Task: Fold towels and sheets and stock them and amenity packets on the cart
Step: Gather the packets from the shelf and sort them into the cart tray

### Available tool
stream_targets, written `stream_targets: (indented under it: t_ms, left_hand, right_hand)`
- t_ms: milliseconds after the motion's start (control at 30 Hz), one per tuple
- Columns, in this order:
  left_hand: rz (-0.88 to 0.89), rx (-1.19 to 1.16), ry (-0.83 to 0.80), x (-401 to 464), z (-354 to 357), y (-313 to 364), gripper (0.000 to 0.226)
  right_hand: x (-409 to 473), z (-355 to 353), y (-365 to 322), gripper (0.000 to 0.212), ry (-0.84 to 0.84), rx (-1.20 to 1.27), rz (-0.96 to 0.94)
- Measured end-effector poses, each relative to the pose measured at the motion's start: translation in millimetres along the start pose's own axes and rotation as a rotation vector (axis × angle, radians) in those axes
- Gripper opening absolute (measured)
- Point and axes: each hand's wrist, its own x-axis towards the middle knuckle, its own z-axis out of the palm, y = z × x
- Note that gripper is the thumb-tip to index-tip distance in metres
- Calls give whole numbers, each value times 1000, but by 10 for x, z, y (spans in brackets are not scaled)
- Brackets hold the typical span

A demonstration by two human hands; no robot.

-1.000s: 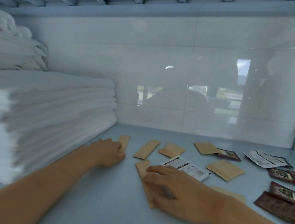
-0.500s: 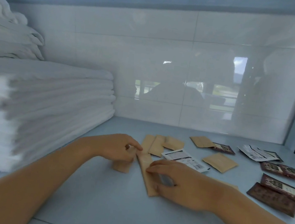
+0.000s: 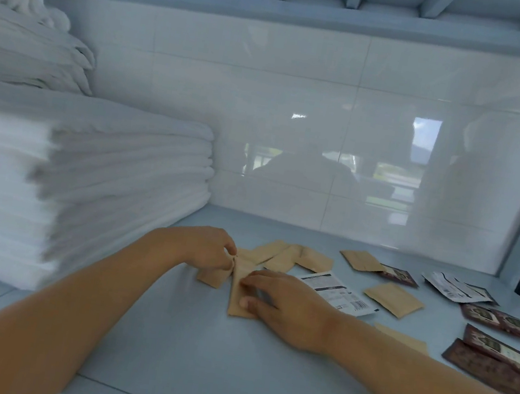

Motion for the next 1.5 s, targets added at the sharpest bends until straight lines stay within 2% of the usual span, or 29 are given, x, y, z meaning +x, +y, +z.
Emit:
stream_targets:
  t_ms: [100,200,267,367,433,500,633,733,800,833,933,967,1100,1233,1367,1433,1500]
  left_hand:
    - [-66,4,2,-30,-77,-141,55]
    - [-95,6,-11,-45,-103,-197,82]
    - [-79,-1,-41,-31,-42,-147,99]
    - [-29,15,-71,28,91,-42,109]
    - [-22,41,-68,64,135,-30,113]
    - [-41,73,-47,91,143,-51,103]
    - [-50,102,-7,132,152,-59,64]
    - [-63,129,4,105,130,-49,51]
    - [-63,128,18,95,138,-30,41]
    - [-68,119,13,91,154,-12,39]
    - [-114,158,-35,65,194,52,66]
    - [-120,187,-32,68,198,49,67]
    - [-144,189,16,79,148,-6,46]
    - [-184,178,-4,94,136,-16,27]
    - [-232,195,13,87,123,-55,25]
    - [-241,210,-1,79,112,-66,28]
    - [-225,189,12,94,141,-69,47]
  right_hand:
    - [213,-22,36,34,-24,20,-27]
    - [399,-196,249,49,-7,-100,33]
    - [524,-310,438,59,-61,-228,91]
    - [688,-352,628,85,-190,-363,142]
    - [801,-316,706,94,-243,-393,137]
    - [905,-269,761,91,-261,-376,133]
    - [1062,-216,792,81,-284,-314,124]
    - [1126,-225,764,81,-301,-374,104]
    - [1146,-245,742,73,-283,-419,91]
    - [1150,-251,732,66,-269,-439,81]
    - [1141,-275,726,49,-234,-464,68]
    - [1127,-290,728,46,-227,-466,70]
    - [1047,-367,750,35,-201,-408,92]
    - [919,-367,710,44,-224,-330,96]
    - [734,-326,567,55,-218,-262,64]
    - [621,-315,448,58,-199,-231,26]
    - [501,-305,338,60,-171,-212,-8]
